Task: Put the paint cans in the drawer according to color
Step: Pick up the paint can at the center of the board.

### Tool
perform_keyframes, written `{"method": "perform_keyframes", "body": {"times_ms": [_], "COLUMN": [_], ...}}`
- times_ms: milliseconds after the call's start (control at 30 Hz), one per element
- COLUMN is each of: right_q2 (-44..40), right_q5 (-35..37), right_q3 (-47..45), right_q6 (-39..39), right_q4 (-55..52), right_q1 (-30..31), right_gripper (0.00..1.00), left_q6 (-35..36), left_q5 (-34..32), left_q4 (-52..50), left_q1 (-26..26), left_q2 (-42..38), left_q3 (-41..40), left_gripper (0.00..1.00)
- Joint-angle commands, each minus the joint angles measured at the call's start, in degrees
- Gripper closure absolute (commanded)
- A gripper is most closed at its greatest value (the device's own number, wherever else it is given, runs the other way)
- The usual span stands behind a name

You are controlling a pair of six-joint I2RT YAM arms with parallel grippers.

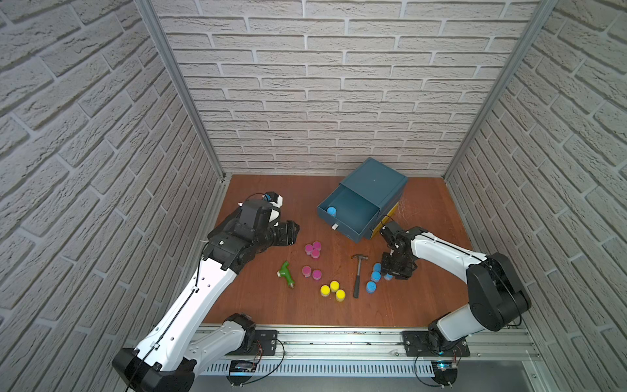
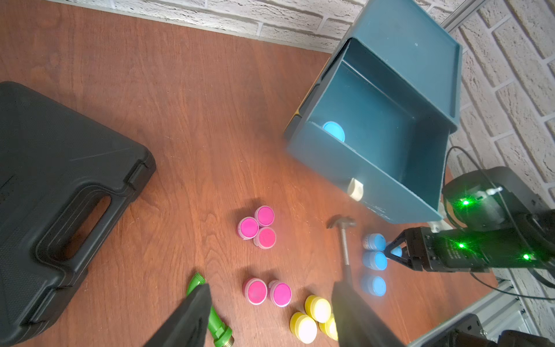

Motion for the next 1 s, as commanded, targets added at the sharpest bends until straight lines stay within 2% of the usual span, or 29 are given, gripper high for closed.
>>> {"method": "perform_keyframes", "body": {"times_ms": [0,333,533,633,767,967], "right_q2": [0.3,1.0,-3.5,-7.4,-11.0,-10.6], "right_q5": [0.7,2.1,6.6,10.1,13.9,15.3], "right_q3": [-0.5,-1.5,1.4,6.2,16.8,33.4], "right_q6": [-0.6,-0.6,-0.2,-0.6,-2.7,-6.6], "right_q4": [0.9,0.9,-4.2,-9.6,-17.1,-22.8], "right_q1": [-0.4,-0.9,-0.8,-0.7,0.0,2.5], "right_gripper": [0.50,0.67,0.90,0.95,0.98,0.98], "left_q6": [-0.2,-0.1,-0.1,0.1,0.6,1.1], "left_q5": [-0.1,0.1,0.1,0.1,0.0,0.3], "left_q4": [2.3,2.7,3.2,3.2,3.4,3.9], "left_q1": [-0.1,-0.1,0.0,-0.1,0.0,0.0], "left_q2": [0.5,1.3,1.5,1.8,1.9,3.1], "left_q3": [1.0,1.4,1.3,1.3,1.2,1.6], "left_gripper": [0.31,0.31,0.31,0.31,0.31,0.31]}}
